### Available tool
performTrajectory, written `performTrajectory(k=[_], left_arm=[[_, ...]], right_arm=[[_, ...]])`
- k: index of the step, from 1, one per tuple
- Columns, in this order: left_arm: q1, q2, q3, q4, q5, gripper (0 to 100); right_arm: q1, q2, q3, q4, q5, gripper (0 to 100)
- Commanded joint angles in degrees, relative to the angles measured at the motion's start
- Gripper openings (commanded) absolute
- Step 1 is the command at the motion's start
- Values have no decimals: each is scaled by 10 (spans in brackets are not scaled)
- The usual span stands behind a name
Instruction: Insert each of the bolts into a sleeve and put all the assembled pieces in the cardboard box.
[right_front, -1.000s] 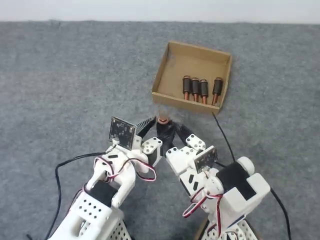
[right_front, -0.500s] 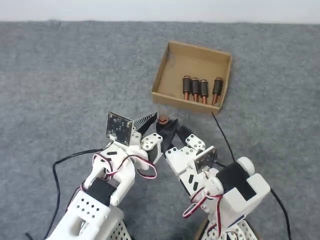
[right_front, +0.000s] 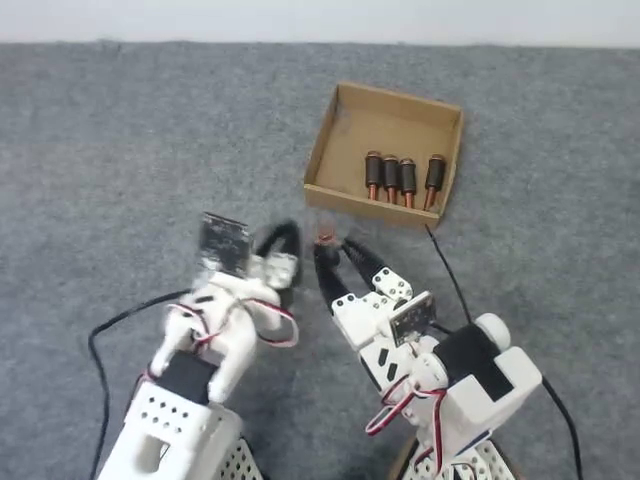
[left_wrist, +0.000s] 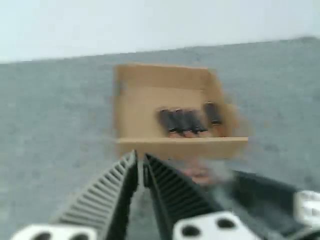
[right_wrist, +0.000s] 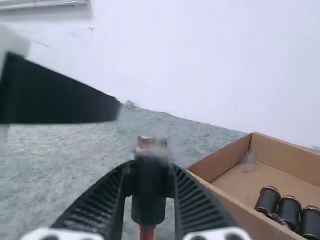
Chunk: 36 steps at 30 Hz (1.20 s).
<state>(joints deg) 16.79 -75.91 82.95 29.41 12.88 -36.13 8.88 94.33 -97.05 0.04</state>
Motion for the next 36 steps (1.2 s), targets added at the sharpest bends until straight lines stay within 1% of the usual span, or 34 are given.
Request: performTrajectory(k=[1, 3, 6, 9, 12, 14, 20, 25, 30, 34, 36], left_arm=[[-111, -9, -40, 3, -12, 9], [-153, -9, -51, 20, -12, 9], [-198, -9, -81, 81, -12, 9], [-229, -9, -111, 139, -12, 9], [-246, -33, -116, 164, -12, 9], [-251, -83, -105, 178, -12, 9], [-248, -301, -40, 239, -13, 9], [-269, -250, -36, 238, -13, 9], [-301, -249, 2, 237, -19, 9], [-326, -249, 70, 196, -58, 9], [-338, -249, 109, 170, -62, 9]], right_arm=[[15, -5, 2, 0, 8, 6], [15, -5, -1, 0, 8, 6], [19, -3, -3, 0, 8, 6], [23, -4, -3, 0, 8, 6], [24, -3, -3, 0, 8, 6], [24, -3, -3, 0, 8, 6], [24, -1, -3, 0, 8, 6], [24, -1, -1, 0, 8, 6], [24, -5, 3, -2, 8, 6], [25, -5, 3, -4, 8, 6], [33, -5, 1, -4, 8, 6]])
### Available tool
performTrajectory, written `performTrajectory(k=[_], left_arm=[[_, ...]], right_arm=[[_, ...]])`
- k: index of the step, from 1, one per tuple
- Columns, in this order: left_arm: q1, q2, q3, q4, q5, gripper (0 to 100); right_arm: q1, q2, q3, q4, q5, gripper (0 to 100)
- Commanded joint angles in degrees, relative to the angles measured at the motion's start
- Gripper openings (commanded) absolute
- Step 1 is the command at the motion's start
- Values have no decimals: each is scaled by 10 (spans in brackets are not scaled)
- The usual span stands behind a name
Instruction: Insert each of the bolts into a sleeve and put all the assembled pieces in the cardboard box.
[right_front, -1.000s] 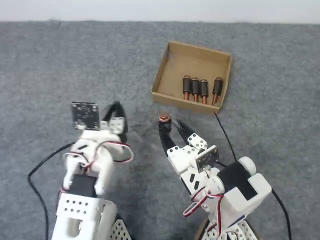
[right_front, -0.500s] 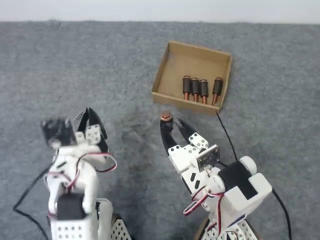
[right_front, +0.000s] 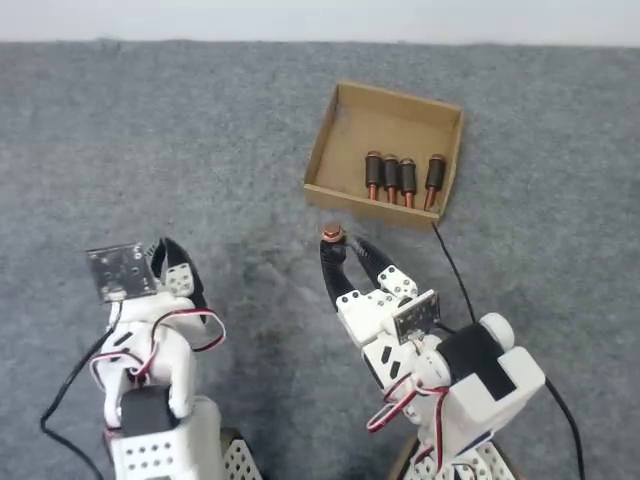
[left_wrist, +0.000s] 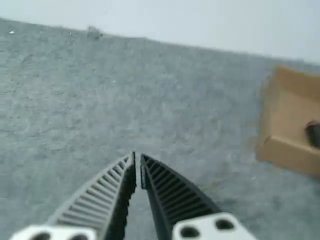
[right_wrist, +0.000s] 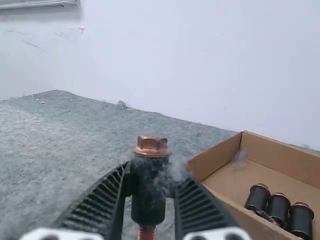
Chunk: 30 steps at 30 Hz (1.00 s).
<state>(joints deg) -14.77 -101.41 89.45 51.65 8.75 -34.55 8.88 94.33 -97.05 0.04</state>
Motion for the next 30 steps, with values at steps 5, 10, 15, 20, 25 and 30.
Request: performTrajectory(k=[5, 10, 15, 20, 25, 30], left_arm=[[-25, 11, 73, -18, -20, 9], [-24, 4, 73, 29, -21, 9], [-16, 5, 73, 61, -21, 9], [-10, 6, 73, 69, -41, 9], [-11, 6, 73, 69, -127, 9], [-12, 7, 73, 69, -136, 9]], right_arm=[[67, -7, -16, -17, 8, 6], [121, -6, -89, -15, 8, 6], [163, -6, -196, 62, 8, 6], [198, -6, -329, 216, 8, 6], [207, -6, -434, 371, 8, 6], [208, -6, -522, 572, 8, 6]])
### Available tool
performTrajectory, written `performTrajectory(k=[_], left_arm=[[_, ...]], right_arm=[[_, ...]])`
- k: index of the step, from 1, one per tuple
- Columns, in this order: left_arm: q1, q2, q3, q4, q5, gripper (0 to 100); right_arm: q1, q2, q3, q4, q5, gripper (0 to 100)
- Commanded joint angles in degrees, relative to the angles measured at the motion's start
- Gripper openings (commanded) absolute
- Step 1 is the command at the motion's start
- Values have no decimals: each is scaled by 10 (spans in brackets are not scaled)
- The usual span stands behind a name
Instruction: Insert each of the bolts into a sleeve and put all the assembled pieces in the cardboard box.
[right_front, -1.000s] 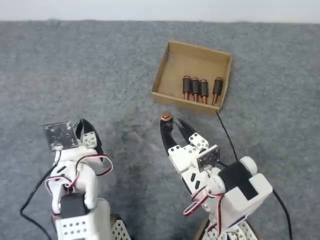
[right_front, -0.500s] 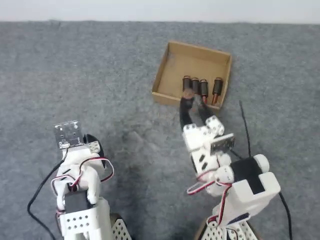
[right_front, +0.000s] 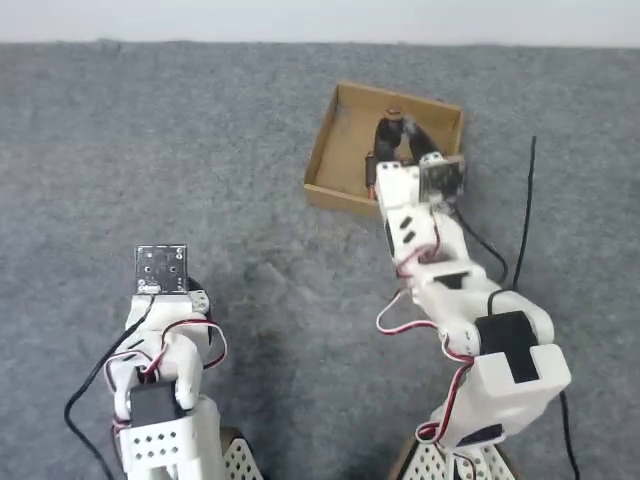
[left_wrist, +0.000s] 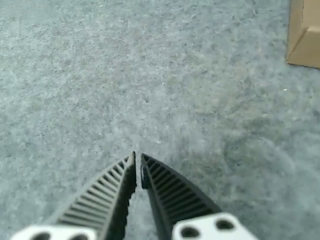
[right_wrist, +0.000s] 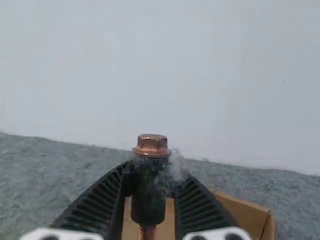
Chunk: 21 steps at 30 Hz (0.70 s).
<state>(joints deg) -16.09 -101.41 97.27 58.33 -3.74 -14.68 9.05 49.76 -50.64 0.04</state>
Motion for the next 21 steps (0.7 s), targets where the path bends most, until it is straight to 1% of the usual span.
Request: performTrajectory(k=[1, 7, 13, 17, 21], left_arm=[[1, 7, -5, 3, -11, 9], [1, 7, -5, 3, -12, 9], [1, 7, -5, 3, -12, 9], [1, 7, -5, 3, -12, 9], [1, 7, -5, 3, -12, 9]], right_arm=[[9, -7, -95, 155, 8, 6], [9, -5, -208, 402, 8, 6], [8, -1, -352, 689, 8, 6], [13, 20, -420, 788, 8, 6], [36, 80, -484, 827, 8, 6]])
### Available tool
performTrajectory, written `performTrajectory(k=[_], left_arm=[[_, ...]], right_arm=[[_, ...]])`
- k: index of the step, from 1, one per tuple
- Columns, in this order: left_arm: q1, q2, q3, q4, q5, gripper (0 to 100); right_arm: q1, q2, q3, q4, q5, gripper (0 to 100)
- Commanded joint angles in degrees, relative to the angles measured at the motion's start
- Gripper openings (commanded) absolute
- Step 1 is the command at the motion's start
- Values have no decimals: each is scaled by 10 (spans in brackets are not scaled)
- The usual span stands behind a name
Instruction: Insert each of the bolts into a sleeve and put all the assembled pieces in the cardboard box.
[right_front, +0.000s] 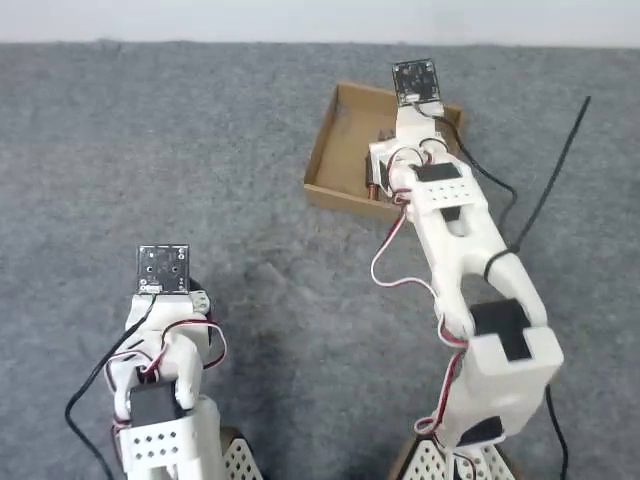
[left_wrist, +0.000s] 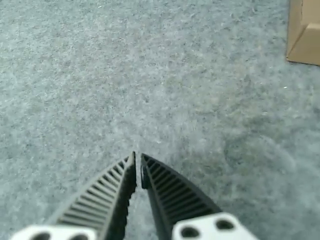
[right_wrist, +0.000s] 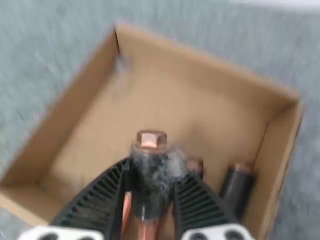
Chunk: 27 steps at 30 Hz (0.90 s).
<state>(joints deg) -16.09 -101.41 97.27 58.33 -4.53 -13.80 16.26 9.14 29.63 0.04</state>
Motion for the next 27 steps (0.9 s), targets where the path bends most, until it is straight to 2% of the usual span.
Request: performTrajectory(k=[1, 8, 17, 23, 27], left_arm=[[1, 7, -5, 3, -4, 9], [2, 7, -5, 3, -4, 9], [2, 7, -5, 3, -4, 9], [2, 7, -5, 3, -4, 9], [2, 7, -5, 3, -4, 9]], right_arm=[[36, 24, -97, 31, 8, 6], [72, 112, -220, 99, 8, 6], [70, 155, -266, 137, 8, 8], [72, 153, -281, 186, 8, 165], [72, 153, -320, 234, 8, 157]])
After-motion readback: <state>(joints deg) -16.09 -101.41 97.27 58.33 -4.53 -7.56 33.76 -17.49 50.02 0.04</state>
